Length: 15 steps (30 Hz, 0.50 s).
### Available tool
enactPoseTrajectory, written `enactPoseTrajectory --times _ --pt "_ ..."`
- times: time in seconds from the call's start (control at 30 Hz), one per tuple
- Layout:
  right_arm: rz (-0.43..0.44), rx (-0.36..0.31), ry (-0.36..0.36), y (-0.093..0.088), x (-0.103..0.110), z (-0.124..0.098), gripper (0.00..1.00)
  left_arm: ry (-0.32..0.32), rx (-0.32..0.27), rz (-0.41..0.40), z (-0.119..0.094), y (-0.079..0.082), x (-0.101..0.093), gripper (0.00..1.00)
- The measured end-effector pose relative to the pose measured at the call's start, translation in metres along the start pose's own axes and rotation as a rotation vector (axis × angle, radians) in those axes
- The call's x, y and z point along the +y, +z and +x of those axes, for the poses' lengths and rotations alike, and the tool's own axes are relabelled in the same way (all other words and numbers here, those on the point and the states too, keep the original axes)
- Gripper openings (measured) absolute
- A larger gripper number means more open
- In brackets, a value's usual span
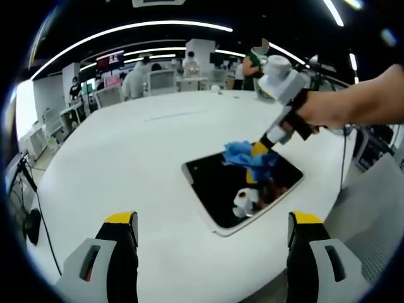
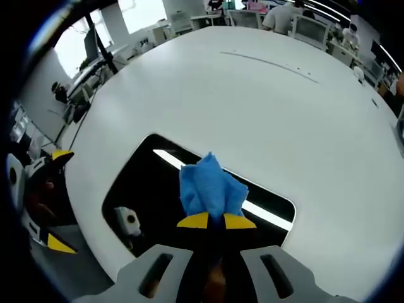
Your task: Wipe the mirror surface with the cleaning cloth until all visible marks leave the cleaned area.
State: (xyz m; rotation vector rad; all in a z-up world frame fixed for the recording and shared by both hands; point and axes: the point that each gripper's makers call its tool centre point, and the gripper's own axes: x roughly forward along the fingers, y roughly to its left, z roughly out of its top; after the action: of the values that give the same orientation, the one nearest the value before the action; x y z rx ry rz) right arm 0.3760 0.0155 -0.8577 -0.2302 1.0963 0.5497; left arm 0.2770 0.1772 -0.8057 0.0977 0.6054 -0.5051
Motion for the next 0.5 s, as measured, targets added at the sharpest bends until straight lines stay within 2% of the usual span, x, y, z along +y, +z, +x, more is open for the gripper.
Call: enactPoseTrajectory --times 0.5 --pt "-0.018 -0.001 -0.003 -0.015 0.012 -0.012 0.01 0.003 -0.019 -0.01 -0.001 0.004 0.001 0.99"
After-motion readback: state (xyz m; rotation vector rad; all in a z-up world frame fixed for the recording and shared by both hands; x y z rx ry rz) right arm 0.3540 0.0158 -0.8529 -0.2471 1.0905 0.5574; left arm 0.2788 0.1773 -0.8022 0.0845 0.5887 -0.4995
